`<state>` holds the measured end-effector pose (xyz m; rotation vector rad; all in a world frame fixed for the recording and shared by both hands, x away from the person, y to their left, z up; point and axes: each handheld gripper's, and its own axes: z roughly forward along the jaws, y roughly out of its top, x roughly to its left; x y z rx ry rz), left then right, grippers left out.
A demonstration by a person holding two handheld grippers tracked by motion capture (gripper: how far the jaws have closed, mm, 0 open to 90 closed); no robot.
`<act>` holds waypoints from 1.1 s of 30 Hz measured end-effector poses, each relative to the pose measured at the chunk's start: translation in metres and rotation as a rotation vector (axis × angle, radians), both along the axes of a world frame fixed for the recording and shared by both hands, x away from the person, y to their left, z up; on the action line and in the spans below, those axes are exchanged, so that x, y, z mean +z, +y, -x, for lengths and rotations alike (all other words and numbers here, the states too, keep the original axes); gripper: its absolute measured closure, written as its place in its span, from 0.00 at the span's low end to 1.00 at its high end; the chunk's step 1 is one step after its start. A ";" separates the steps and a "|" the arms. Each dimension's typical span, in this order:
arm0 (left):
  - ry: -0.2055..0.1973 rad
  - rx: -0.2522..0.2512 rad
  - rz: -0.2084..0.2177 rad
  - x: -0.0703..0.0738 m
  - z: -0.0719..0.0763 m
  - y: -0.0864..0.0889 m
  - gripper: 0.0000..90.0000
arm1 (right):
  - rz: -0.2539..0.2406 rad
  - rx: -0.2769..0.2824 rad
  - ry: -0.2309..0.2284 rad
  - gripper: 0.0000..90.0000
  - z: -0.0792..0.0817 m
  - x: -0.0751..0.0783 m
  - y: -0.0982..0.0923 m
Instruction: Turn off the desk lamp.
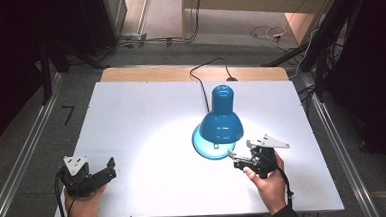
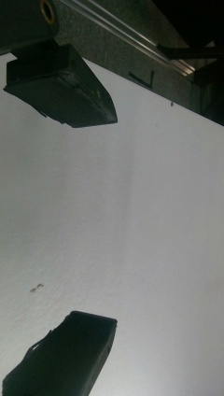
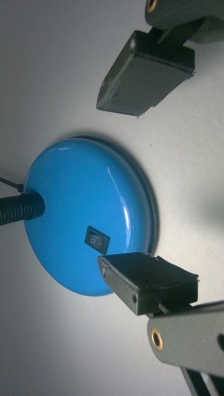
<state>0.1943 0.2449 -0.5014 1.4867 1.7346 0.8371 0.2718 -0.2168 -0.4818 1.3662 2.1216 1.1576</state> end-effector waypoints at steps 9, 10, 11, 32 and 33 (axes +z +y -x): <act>0.000 0.001 0.000 0.000 0.000 0.000 0.05 | 0.003 0.019 -0.002 0.23 0.000 -0.001 0.008; 0.000 0.000 0.001 0.000 0.000 0.000 0.05 | 0.002 0.019 -0.001 0.23 0.000 -0.001 0.009; 0.001 -0.001 0.000 0.000 0.000 0.000 0.05 | 0.001 0.020 0.000 0.23 0.000 -0.001 0.009; 0.001 0.000 0.000 0.000 0.000 0.000 0.05 | 0.002 0.046 -0.011 0.28 -0.001 -0.001 0.022; 0.001 0.000 -0.001 0.000 0.000 0.000 0.05 | 0.002 0.047 -0.012 0.29 -0.001 -0.001 0.022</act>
